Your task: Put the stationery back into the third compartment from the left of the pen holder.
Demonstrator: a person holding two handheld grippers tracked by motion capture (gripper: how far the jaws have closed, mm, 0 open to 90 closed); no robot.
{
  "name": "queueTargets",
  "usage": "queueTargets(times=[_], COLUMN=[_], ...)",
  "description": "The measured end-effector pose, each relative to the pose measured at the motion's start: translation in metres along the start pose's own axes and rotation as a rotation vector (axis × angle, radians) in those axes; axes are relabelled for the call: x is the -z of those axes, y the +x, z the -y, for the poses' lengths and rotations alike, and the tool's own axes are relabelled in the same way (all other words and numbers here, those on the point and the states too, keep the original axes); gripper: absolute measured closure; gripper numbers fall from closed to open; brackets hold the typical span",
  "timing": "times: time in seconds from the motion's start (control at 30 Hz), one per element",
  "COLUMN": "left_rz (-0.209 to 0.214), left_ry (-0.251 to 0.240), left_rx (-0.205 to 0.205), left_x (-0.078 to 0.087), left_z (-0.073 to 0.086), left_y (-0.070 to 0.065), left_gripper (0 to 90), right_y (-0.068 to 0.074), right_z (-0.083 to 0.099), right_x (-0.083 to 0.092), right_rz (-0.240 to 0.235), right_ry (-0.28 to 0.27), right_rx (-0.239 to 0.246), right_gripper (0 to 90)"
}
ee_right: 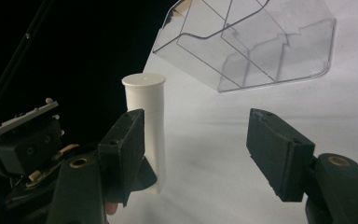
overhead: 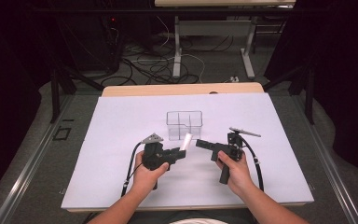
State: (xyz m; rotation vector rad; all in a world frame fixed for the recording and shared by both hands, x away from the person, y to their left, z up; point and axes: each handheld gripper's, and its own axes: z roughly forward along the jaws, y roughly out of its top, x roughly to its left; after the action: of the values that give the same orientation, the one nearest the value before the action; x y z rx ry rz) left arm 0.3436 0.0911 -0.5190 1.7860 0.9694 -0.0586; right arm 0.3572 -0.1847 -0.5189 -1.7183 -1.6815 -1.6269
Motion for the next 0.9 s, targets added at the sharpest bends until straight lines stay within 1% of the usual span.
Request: queueTargets(times=[0.03,0.07,0.1,0.17,0.2,0.27,0.3,0.33,0.4,0.47,0.63,0.67,0.7,0.77,0.83,0.87,0.9], left_rz=[0.000,-0.002,-0.002,0.002,-0.002,-0.003,-0.005,-0.005,0.001,0.002,0.008,0.010,0.010,0.016,0.020,0.025,0.028], left_ry=[0.000,-0.004,-0.010,-0.018,-0.016,-0.021,-0.023,-0.021,-0.025,-0.015,0.005,0.010,0.016,0.023,0.030,0.032,0.027], left_rx=[0.000,0.001,0.003,0.024,0.024,0.028,0.032,0.036,0.040,0.028,0.000,-0.006,-0.008,-0.012,-0.021,-0.024,-0.028], left_x=[0.000,-0.001,-0.002,-0.003,-0.003,-0.006,-0.006,-0.007,-0.009,-0.012,-0.019,-0.020,-0.021,-0.024,-0.026,-0.027,-0.028], left_z=[0.000,0.000,0.000,0.000,0.000,0.000,0.000,0.000,0.002,0.003,0.007,0.007,0.008,0.010,0.011,0.012,0.012], left_y=[0.000,0.000,0.000,0.000,-0.001,-0.002,-0.002,-0.001,-0.002,-0.002,-0.006,-0.006,-0.007,-0.009,-0.010,-0.011,-0.012], left_gripper=[70.8,70.8,70.8,70.8,70.8,70.8,70.8,70.8,70.8,70.8,70.8,70.8,70.8,70.8,70.8,70.8,70.8], right_y=[0.001,0.000,0.000,0.001,0.001,0.002,0.002,0.003,0.004,0.004,0.004,0.003,0.002,0.003,0.003,0.002,0.002], right_z=[0.000,0.000,0.000,-0.001,-0.001,0.000,0.001,0.001,0.003,0.004,0.007,0.008,0.008,0.009,0.009,0.009,0.009], right_x=[-0.001,-0.003,-0.003,-0.006,-0.006,-0.007,-0.009,-0.010,-0.012,-0.013,-0.015,-0.016,-0.015,-0.016,-0.016,-0.017,-0.017], right_rz=[0.004,0.006,0.006,0.003,-0.001,-0.002,-0.007,-0.010,-0.011,-0.012,-0.036,-0.046,-0.050,-0.057,-0.059,-0.055,-0.055], right_ry=[-0.002,-0.015,-0.015,-0.012,-0.004,-0.011,-0.021,-0.023,-0.016,-0.014,0.009,-0.001,0.011,0.008,0.011,0.000,0.000], right_rx=[-0.020,-0.016,-0.016,-0.017,-0.018,-0.025,-0.015,-0.019,-0.004,0.002,-0.003,0.000,-0.001,-0.010,-0.015,-0.007,-0.007], right_gripper=[38.5,39.5,39.5,40.5,41.2,42.1,43.4,44.4,46.1,47.1,50.7,52.8,53.0,53.2,53.2,53.5,53.5])
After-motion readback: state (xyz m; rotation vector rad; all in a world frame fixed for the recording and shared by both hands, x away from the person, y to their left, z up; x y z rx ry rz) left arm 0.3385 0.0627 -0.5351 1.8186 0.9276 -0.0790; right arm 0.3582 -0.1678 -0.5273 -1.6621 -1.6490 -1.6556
